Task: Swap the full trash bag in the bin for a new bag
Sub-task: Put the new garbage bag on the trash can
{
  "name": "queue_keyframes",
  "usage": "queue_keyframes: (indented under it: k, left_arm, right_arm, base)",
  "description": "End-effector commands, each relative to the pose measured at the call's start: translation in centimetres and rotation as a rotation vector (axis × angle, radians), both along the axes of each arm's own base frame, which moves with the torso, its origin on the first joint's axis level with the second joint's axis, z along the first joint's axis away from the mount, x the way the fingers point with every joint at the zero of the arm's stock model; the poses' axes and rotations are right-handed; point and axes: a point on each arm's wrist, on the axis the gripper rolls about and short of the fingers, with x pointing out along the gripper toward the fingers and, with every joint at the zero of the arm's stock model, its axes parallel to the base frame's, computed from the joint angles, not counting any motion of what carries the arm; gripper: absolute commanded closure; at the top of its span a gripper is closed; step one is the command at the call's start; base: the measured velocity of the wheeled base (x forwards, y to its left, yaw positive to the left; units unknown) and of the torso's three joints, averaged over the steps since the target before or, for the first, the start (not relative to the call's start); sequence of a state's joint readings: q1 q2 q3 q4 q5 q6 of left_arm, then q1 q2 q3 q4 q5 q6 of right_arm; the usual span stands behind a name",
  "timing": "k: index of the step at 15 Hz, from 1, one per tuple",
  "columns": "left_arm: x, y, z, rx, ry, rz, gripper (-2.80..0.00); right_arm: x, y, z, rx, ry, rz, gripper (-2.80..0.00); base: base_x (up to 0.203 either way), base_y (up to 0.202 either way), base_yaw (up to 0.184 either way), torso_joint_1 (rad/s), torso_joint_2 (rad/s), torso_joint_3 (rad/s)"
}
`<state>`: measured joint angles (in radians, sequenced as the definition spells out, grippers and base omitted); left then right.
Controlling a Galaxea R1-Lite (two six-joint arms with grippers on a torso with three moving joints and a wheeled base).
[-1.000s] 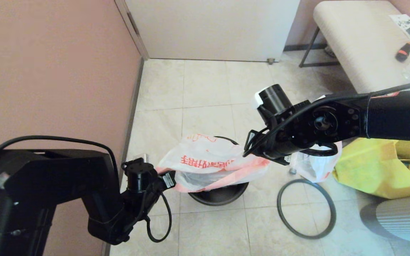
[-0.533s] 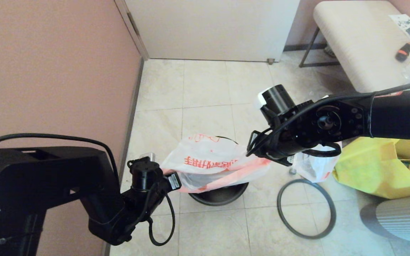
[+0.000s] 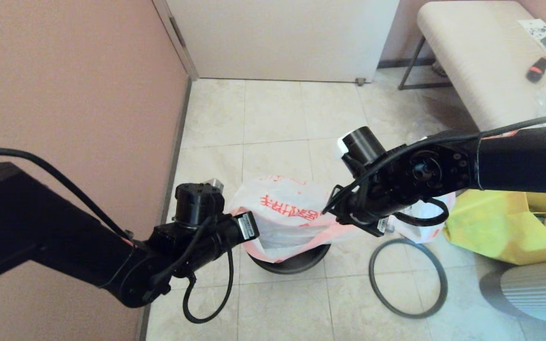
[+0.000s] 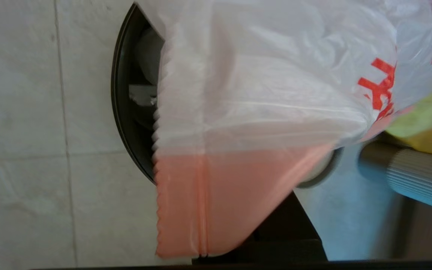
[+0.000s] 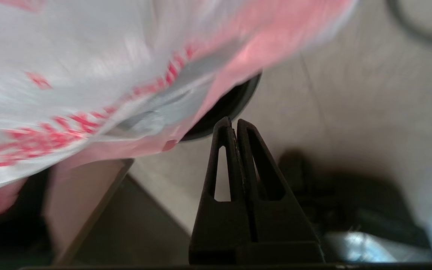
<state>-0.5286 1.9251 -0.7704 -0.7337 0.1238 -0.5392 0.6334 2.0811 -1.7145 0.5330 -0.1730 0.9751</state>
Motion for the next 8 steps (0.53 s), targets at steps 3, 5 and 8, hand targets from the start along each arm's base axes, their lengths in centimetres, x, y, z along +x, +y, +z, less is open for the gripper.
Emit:
queue_keyframes:
  k: [3, 5, 8]
  left_arm:
    - [0.5, 0.3, 2.2, -0.05, -0.011, -0.002, 0.0]
    - [0.6, 0.2, 1.6, -0.045, 0.005, 0.0, 0.0]
    - [0.8, 0.1, 1.0, -0.038, 0.022, 0.001, 0.0]
  right_arm:
    - [1.5, 1.0, -4.3, -0.013, 0.113, -0.036, 0.0]
    - [2.3, 1.3, -5.2, 0.021, 0.144, -0.052, 0.0]
    - [2.6, 1.5, -4.7, 0.05, 0.13, -0.056, -2.8]
  base:
    - [0.0, 0.0, 0.0, 0.0, 0.0, 0.0]
    - [0.0, 0.0, 0.0, 0.0, 0.0, 0.0]
    - [0.0, 0.0, 0.0, 0.0, 0.0, 0.0]
